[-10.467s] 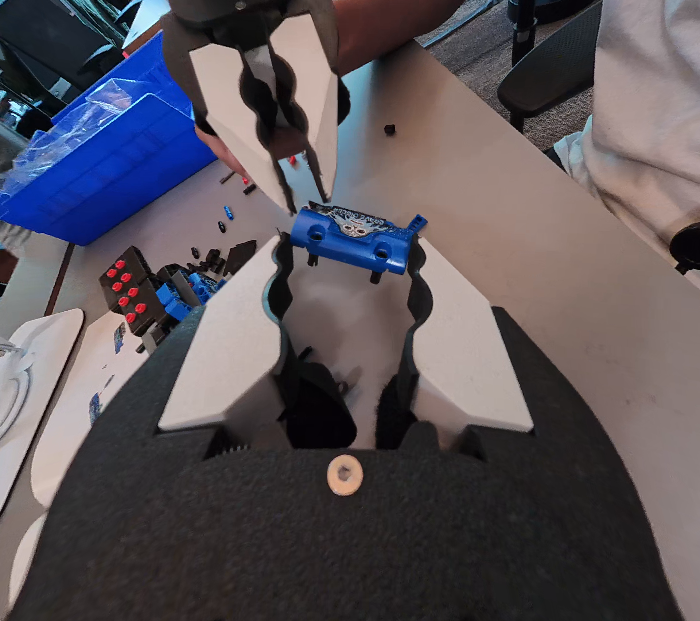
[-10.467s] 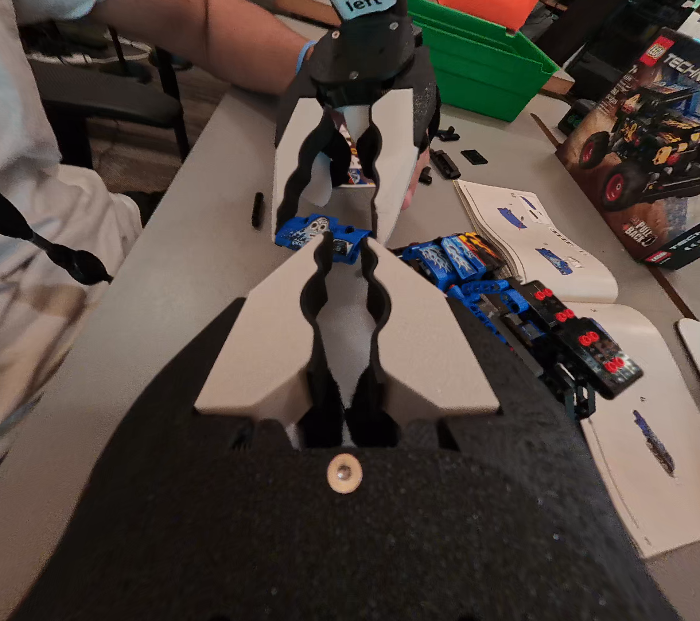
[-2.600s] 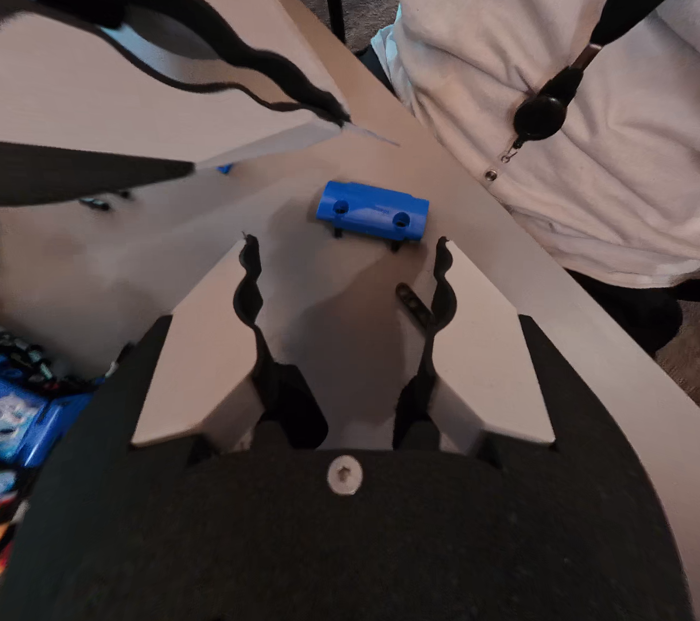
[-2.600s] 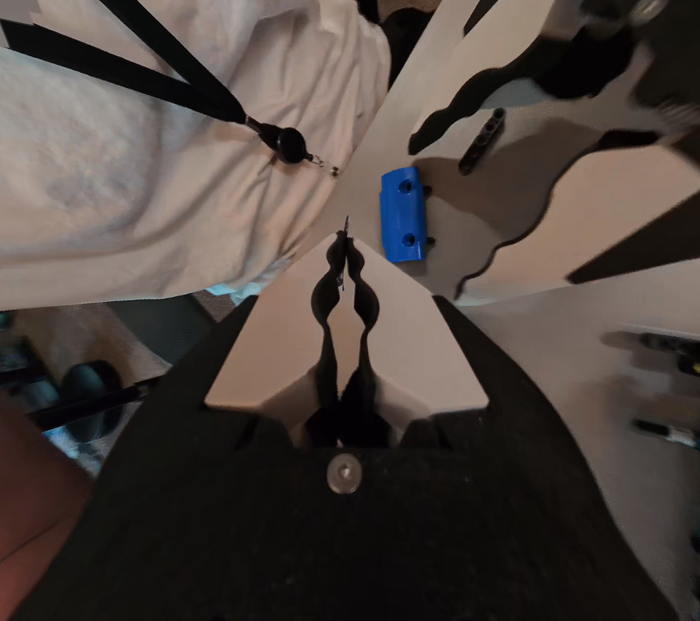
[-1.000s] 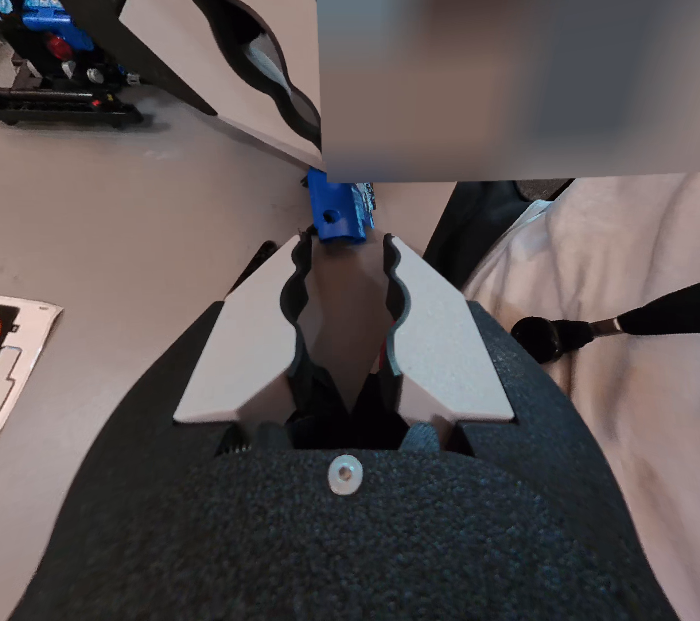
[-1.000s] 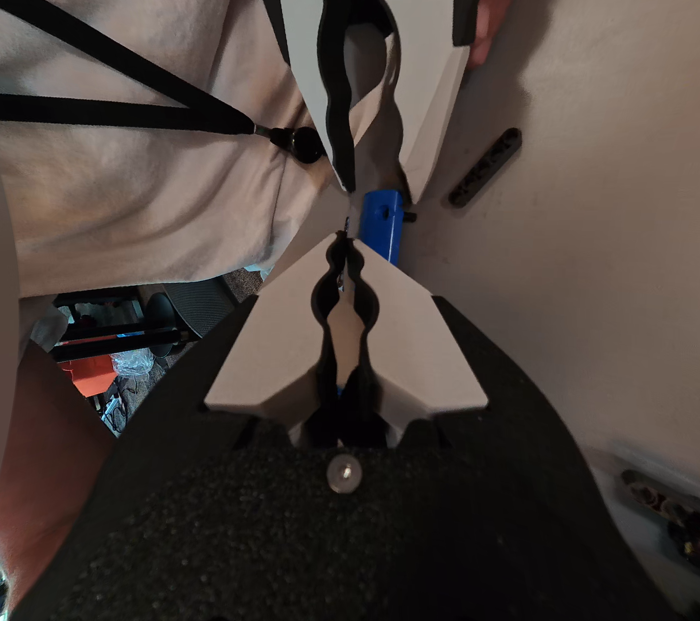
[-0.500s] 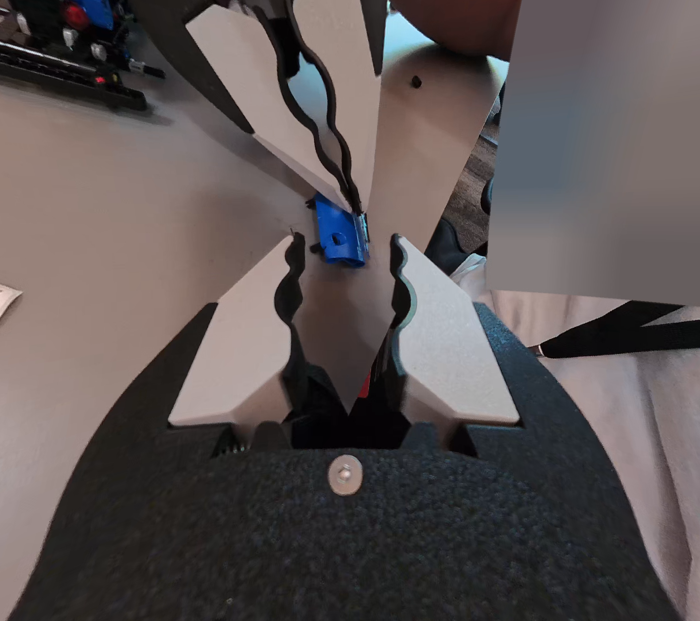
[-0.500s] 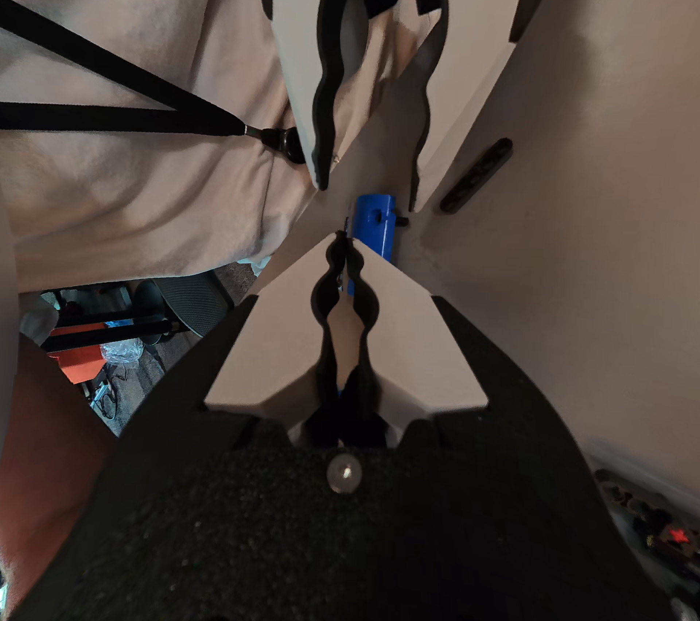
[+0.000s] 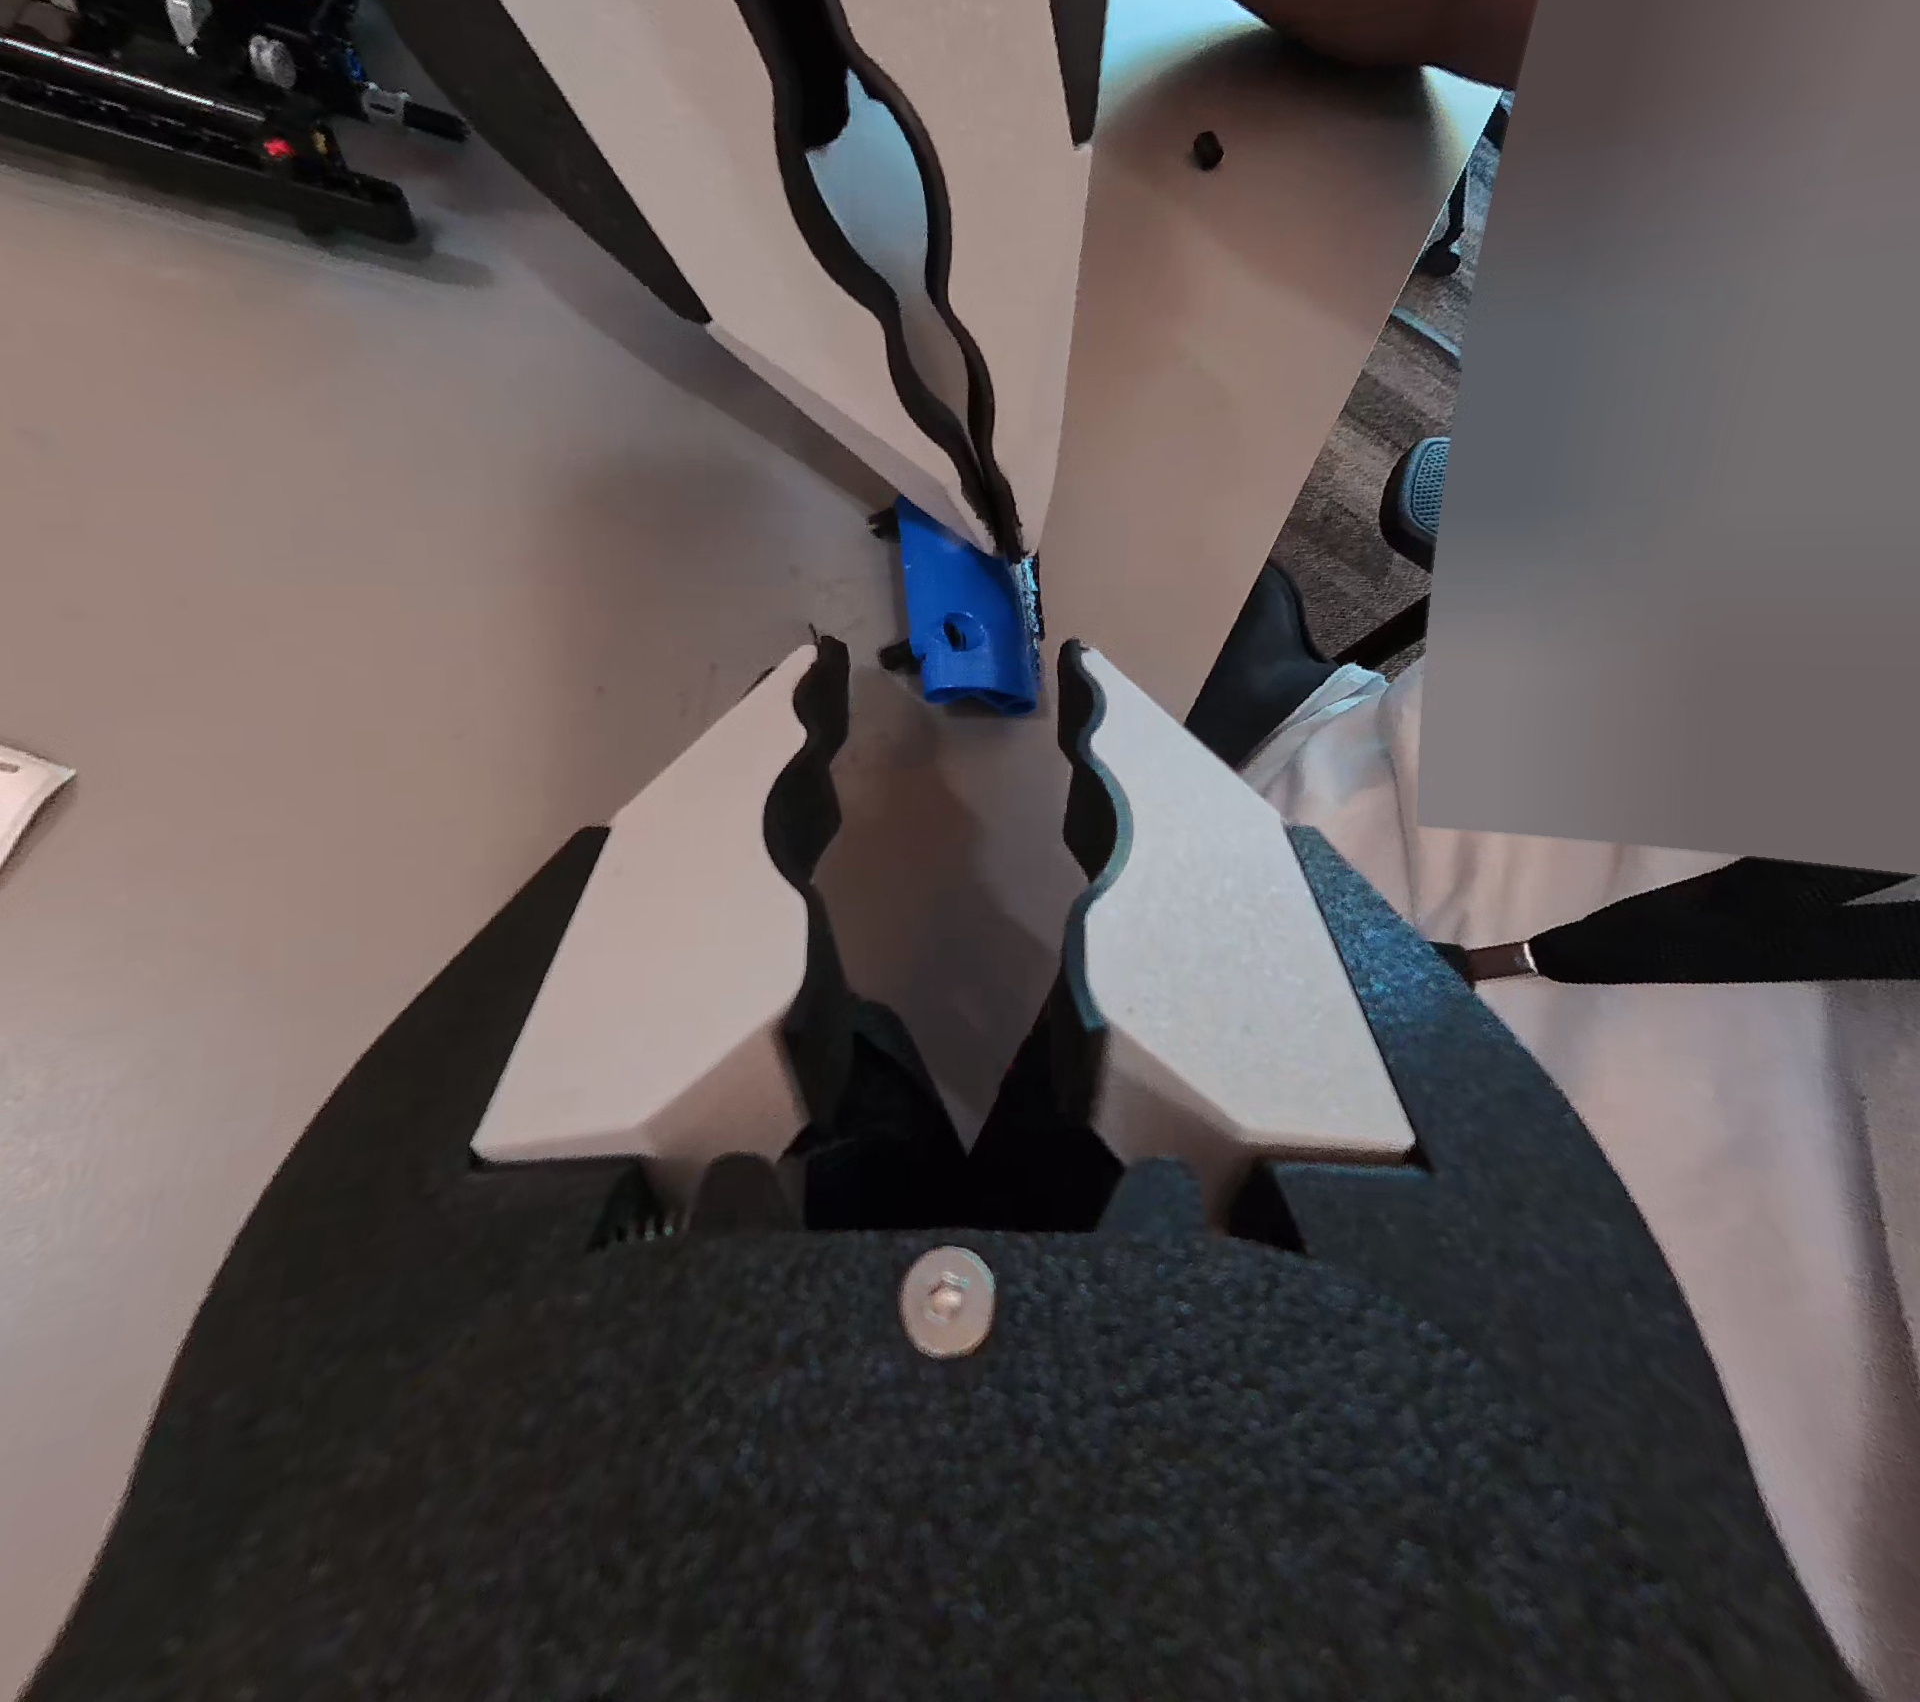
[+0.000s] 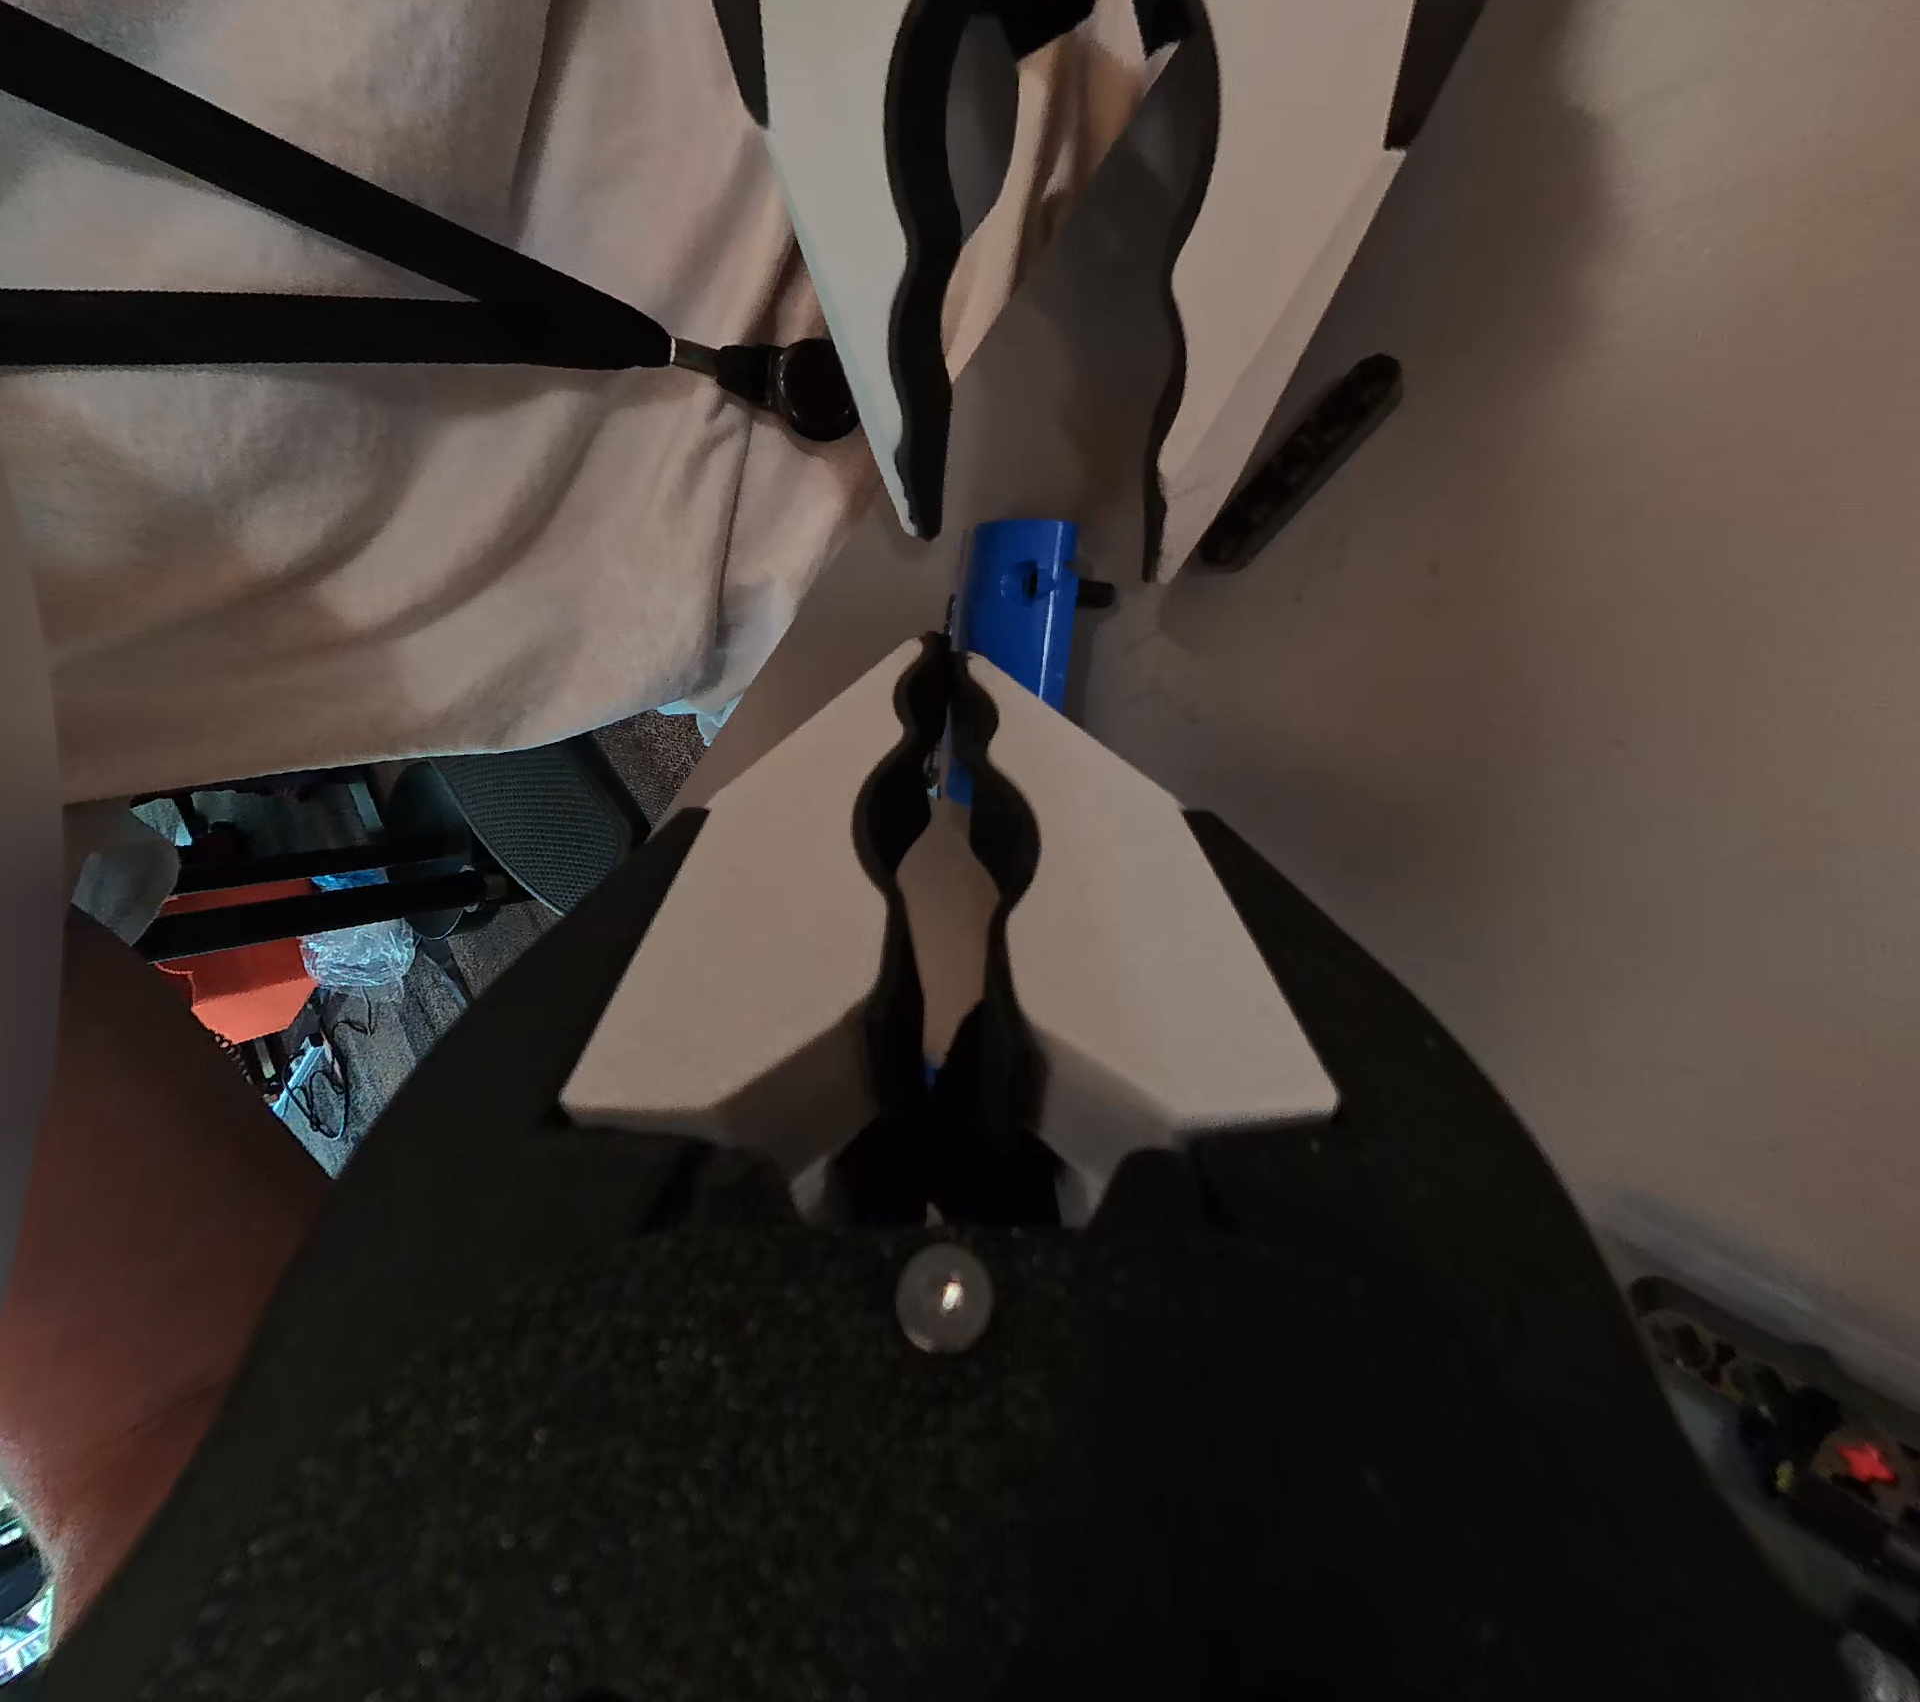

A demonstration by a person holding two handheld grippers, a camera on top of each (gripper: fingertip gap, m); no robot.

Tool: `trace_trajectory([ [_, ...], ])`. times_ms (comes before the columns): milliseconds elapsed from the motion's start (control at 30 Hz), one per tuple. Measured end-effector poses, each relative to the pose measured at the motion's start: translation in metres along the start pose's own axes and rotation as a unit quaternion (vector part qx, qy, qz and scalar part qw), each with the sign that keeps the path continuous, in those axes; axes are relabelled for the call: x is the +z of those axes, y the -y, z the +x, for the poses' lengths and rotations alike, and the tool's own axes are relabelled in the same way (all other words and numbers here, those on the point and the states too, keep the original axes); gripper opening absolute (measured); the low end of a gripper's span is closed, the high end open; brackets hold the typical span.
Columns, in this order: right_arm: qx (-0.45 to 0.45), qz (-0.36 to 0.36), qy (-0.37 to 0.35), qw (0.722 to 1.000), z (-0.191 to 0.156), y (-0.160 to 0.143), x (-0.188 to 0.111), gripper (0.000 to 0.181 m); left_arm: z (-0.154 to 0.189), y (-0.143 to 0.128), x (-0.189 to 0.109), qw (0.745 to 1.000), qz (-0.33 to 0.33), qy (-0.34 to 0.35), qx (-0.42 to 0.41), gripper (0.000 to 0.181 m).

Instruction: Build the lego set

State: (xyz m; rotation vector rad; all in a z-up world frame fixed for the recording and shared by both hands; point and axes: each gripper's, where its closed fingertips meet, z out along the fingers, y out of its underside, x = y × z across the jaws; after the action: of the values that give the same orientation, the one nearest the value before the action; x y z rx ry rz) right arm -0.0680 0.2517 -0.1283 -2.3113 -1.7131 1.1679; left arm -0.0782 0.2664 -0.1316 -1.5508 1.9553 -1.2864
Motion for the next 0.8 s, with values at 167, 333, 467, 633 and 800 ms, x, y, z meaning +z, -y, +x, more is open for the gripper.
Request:
trace_trajectory([
  [167,0.0,-0.006,-0.004,1.0,0.0,0.0,0.002,0.0,0.0,-0.001,0.0,1.0,-0.002,0.003,0.007,0.036],
  [333,0.001,-0.004,-0.003,1.0,0.0,0.0,0.001,0.0,0.0,0.001,-0.001,1.0,0.006,0.001,0.001,0.034],
  [467,0.002,-0.002,-0.003,1.0,0.001,0.0,0.001,0.0,0.0,0.002,-0.002,1.0,0.009,-0.001,-0.001,0.033],
  [633,0.004,-0.003,-0.001,1.0,0.001,-0.001,0.002,0.0,-0.002,0.006,-0.005,1.0,0.024,-0.005,-0.016,0.027],
  [800,0.006,-0.003,0.0,1.0,0.001,-0.001,0.002,0.0,-0.003,0.009,-0.007,0.999,0.037,-0.011,-0.027,0.026],
])
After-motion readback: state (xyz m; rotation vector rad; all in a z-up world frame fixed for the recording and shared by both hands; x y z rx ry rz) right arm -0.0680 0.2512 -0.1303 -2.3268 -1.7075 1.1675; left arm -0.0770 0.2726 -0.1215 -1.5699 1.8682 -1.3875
